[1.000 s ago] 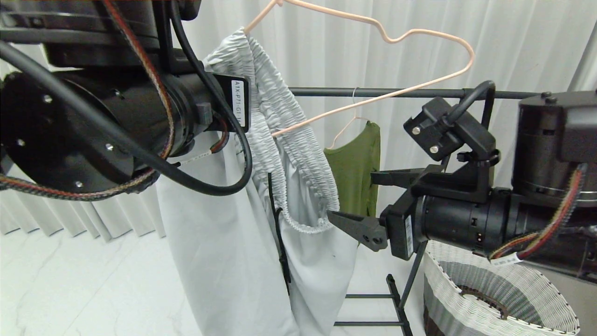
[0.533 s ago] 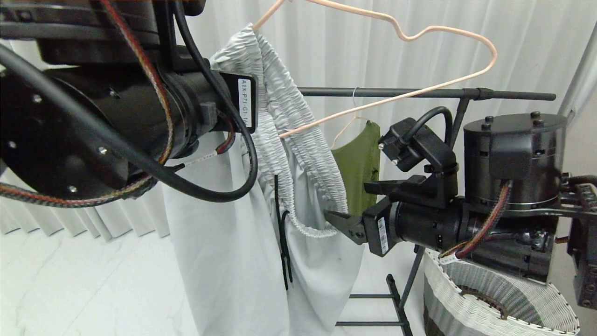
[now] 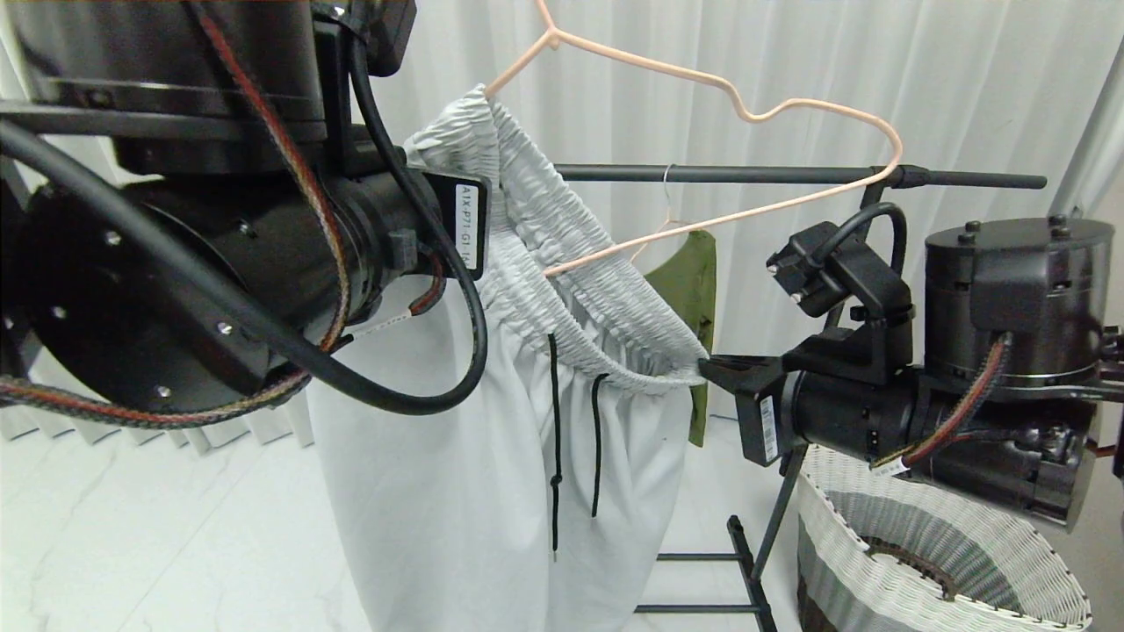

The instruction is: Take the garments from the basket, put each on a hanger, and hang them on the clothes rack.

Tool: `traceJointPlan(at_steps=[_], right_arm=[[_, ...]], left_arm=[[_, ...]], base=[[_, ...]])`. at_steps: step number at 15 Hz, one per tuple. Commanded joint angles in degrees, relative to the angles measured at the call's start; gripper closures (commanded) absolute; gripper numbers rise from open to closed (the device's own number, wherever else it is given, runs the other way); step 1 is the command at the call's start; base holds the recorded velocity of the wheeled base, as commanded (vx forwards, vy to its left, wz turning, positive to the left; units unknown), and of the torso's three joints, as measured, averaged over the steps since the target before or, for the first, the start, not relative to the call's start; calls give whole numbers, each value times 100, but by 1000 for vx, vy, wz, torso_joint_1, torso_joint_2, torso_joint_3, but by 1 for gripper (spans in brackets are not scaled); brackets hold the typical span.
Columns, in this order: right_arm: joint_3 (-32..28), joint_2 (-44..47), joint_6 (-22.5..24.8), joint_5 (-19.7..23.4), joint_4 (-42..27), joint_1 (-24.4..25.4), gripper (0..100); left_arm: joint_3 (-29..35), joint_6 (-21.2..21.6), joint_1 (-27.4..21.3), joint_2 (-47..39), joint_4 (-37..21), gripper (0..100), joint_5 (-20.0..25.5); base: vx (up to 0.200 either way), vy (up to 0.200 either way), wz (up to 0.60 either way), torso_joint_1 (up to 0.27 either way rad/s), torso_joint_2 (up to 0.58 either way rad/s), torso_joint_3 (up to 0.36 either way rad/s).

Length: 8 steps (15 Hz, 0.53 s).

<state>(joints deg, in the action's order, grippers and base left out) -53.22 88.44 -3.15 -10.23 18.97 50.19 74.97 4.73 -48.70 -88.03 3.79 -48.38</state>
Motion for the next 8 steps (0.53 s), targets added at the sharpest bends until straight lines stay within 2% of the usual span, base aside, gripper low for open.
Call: traceJointPlan(at_steps=[1, 4, 8], right_arm=[[163, -284, 7, 3, -16, -229, 100], [295, -442, -2, -6, -16, -387, 100], [269, -627, 42, 38, -7, -1073, 100]], left_arm=[[-53, 2, -8, 14, 34, 100, -4], [-211, 10, 19, 31, 34, 100, -13], [-800, 204, 36, 286, 113, 100, -22]], base=[[0, 0, 0, 0, 0, 0], [0, 0, 0, 0, 0, 0], [0, 0, 0, 0, 0, 0]])
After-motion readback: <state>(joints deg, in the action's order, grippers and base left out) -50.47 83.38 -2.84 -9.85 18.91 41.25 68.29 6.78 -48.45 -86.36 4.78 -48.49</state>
